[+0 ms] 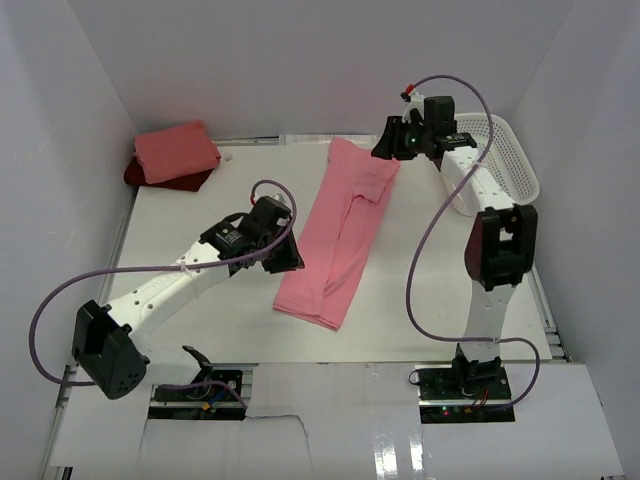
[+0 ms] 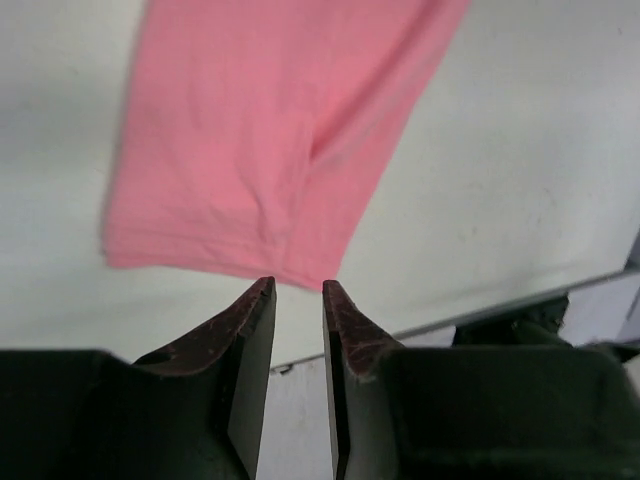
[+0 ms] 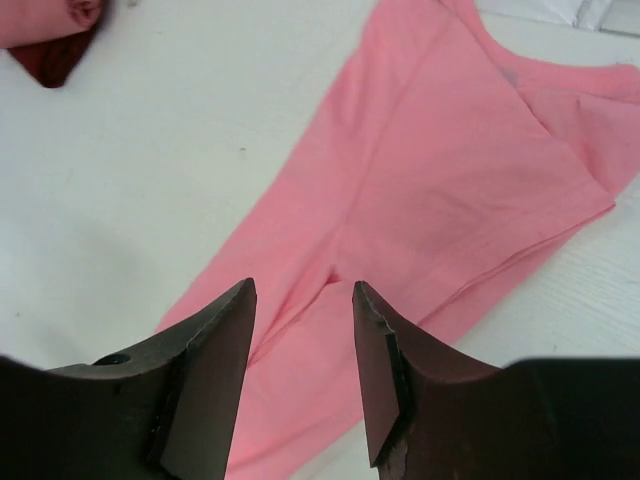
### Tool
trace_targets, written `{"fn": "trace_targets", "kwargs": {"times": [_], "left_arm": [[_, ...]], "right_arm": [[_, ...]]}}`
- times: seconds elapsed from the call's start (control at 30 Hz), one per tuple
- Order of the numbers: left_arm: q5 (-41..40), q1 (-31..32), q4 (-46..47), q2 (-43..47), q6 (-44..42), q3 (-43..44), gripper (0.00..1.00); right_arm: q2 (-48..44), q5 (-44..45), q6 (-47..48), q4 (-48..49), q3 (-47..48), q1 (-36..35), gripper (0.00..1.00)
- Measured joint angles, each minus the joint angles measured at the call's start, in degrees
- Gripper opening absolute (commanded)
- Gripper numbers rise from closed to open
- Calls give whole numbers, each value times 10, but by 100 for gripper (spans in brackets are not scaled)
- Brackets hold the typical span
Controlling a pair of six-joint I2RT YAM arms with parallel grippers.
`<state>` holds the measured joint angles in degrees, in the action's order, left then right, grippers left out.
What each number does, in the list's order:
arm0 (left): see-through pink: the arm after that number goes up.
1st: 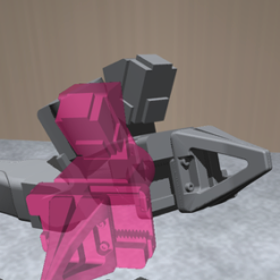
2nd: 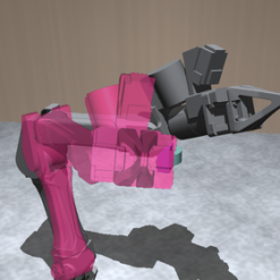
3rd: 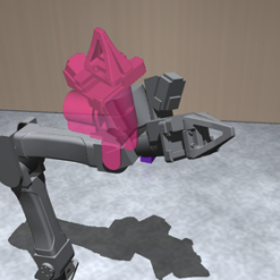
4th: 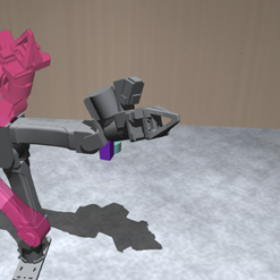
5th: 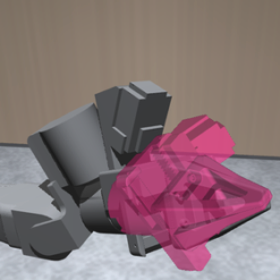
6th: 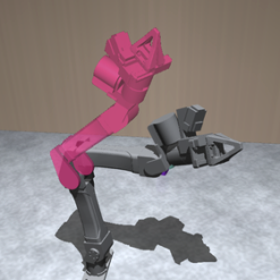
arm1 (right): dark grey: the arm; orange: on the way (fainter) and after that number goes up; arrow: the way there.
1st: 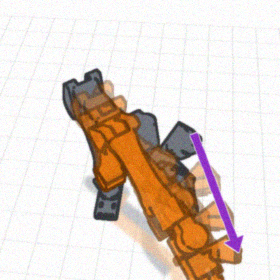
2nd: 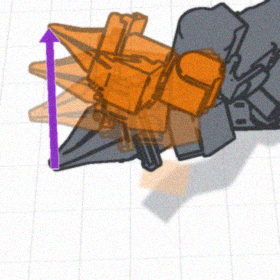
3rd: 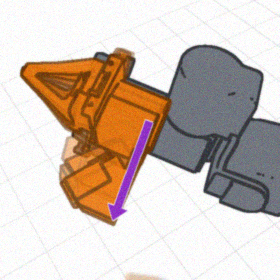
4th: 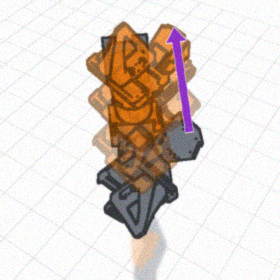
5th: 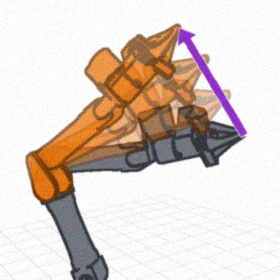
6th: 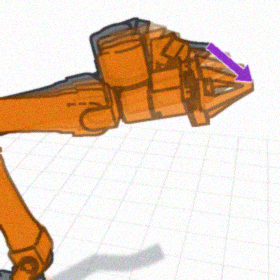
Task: Fold and stack the t-shirts
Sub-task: Rotate the tshirt 90 degrees
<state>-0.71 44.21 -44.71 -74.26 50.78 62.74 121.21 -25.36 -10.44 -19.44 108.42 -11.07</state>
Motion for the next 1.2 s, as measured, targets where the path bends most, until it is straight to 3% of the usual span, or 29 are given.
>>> {"fn": "trace_targets", "kwargs": {"times": [0.17,0.33,0.5,0.67,0.83,1.2], "left_arm": [[-9,-79,-4,-49,-76,40,36],[2,-90,14,-129,-127,54,36],[37,-96,40,-165,-159,59,37],[62,-98,51,-195,-183,80,46],[75,-100,49,-215,-195,81,47],[92,-109,40,-231,-218,35,47]], "right_arm": [[-152,14,6,-19,-99,-29,50],[-253,66,1,-37,-286,-110,50],[-295,112,-25,-80,-429,-209,56],[-349,146,-64,-92,-489,-246,58],[-384,162,-104,-81,-527,-272,59],[-365,162,-192,-27,-601,-349,55]]}}
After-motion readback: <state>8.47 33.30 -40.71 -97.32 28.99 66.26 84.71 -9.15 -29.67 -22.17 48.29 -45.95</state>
